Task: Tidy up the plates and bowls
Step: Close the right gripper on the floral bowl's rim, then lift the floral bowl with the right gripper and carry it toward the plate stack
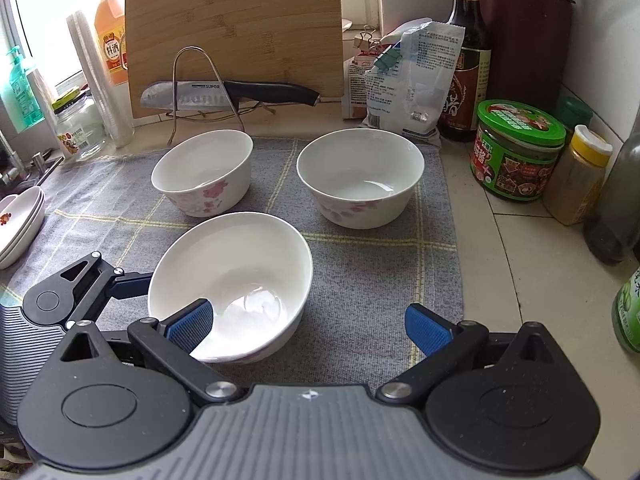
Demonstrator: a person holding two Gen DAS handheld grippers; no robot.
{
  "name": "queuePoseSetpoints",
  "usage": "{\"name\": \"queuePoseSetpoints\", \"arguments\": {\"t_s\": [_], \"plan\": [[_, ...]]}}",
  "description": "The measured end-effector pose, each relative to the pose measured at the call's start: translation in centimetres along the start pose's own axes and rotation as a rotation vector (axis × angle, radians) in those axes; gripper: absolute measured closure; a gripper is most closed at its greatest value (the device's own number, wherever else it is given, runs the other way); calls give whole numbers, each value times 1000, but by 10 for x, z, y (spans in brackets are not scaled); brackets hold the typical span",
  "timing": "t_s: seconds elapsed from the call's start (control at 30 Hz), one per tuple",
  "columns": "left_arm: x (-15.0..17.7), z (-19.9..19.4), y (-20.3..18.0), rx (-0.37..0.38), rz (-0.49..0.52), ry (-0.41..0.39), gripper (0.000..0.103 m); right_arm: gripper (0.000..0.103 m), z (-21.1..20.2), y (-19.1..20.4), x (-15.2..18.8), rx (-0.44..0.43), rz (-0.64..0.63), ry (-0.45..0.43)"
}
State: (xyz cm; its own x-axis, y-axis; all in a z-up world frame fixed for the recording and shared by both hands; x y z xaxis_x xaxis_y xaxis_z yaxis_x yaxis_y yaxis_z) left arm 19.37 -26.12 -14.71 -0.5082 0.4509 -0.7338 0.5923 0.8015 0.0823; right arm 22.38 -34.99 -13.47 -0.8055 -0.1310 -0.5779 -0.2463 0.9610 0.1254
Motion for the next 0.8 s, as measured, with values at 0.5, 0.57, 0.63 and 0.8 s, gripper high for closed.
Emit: {"name": "queuePoseSetpoints", "arguments": {"t_s": [0.5,0.57,0.63,0.8], "plan": [[-8,-8,3,-15,-39,-42,1,0,33,24,-24,-184,-44,59],[-8,-9,2,-17,-40,-45,1,2,36,27,-27,-195,-48,61],[-8,-9,2,-7,-41,-45,2,3,38,29,-29,-200,-55,64],[-10,-11,1,1,-37,-55,3,10,39,34,-30,-213,-83,76]]}}
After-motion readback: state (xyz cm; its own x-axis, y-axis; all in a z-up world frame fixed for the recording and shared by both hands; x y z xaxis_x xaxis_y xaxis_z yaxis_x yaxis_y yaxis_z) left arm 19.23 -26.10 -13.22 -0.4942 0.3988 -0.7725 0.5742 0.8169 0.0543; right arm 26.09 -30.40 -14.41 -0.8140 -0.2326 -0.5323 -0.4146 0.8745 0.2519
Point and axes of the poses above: each gripper's, at about its wrist camera, not at the fingertips, and z roughly the way its jaws point, y to its left, x to its underside, the point moved 9 cm from there along z, roughly the way its jaws point, and after that the axes turned 5 degrees about y, right-handed, at the moved point
